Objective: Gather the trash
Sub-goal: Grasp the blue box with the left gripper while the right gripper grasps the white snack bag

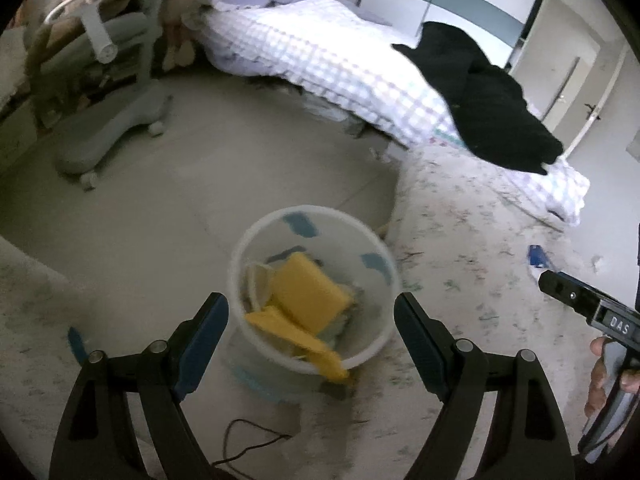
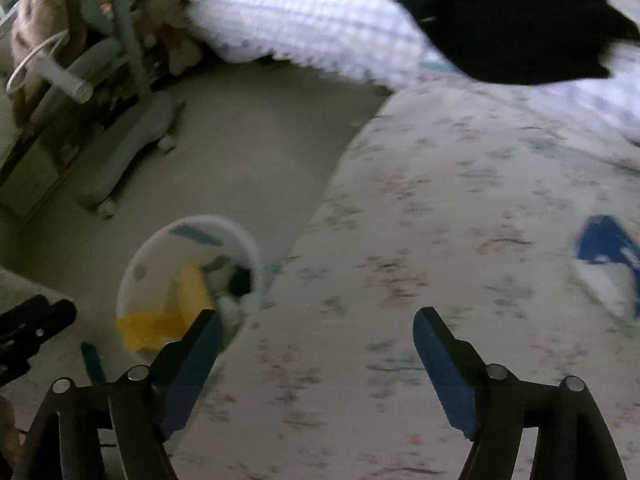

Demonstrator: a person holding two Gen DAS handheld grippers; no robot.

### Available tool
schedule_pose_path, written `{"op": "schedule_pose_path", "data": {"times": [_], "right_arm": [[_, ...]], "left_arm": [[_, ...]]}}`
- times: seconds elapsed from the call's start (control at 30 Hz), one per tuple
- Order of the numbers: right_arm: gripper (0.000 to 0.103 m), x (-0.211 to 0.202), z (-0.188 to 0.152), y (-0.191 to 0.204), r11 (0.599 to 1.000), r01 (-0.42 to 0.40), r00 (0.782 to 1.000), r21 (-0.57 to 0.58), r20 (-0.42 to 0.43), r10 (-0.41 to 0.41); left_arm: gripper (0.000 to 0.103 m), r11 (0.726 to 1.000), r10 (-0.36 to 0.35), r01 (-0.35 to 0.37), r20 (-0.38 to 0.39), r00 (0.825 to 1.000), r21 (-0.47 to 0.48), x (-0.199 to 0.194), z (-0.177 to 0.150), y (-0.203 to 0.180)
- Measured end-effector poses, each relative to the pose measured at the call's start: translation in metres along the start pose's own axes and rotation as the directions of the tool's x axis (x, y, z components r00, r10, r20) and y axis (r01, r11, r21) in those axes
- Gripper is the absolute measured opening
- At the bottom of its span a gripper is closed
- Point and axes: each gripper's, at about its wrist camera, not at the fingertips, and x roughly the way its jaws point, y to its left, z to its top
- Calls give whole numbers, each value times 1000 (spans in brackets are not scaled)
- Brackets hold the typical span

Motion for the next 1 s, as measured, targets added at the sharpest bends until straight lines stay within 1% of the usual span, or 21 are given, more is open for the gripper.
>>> {"op": "schedule_pose_path", "data": {"times": [0.2, 0.3, 0.37, 0.6, 0.7, 0.8, 0.93, 1.0], "right_arm": [[83, -30, -5, -57, 994, 59, 997, 93, 34, -63], [83, -45, -9, -84, 986, 103, 993, 130, 51, -111], [83, -55, -13, -103, 978, 142, 987, 153, 60, -152], [84, -85, -29, -170, 946, 205, 971, 252, 68, -228], [85, -97, -34, -202, 928, 222, 964, 298, 75, -255], [85, -105, -42, -242, 901, 232, 959, 366, 71, -276], [85, -107, -50, -287, 866, 225, 957, 446, 64, -282], [85, -104, -54, -310, 844, 233, 956, 483, 45, -289]], "left_arm": [[89, 998, -50, 51, -9, 999, 36, 4, 2, -37], [95, 996, -72, 73, -22, 997, 58, 8, 2, -55], [97, 994, -80, 82, -29, 996, 71, 12, 1, -67], [98, 988, -85, 92, -61, 995, 121, 31, -3, -105], [98, 986, -89, 98, -71, 994, 134, 39, -3, -120], [98, 985, -83, 92, -67, 994, 146, 47, -4, -135], [98, 983, -70, 81, -69, 995, 163, 61, -6, -153], [98, 982, -65, 77, -71, 995, 172, 67, -7, -162]]}}
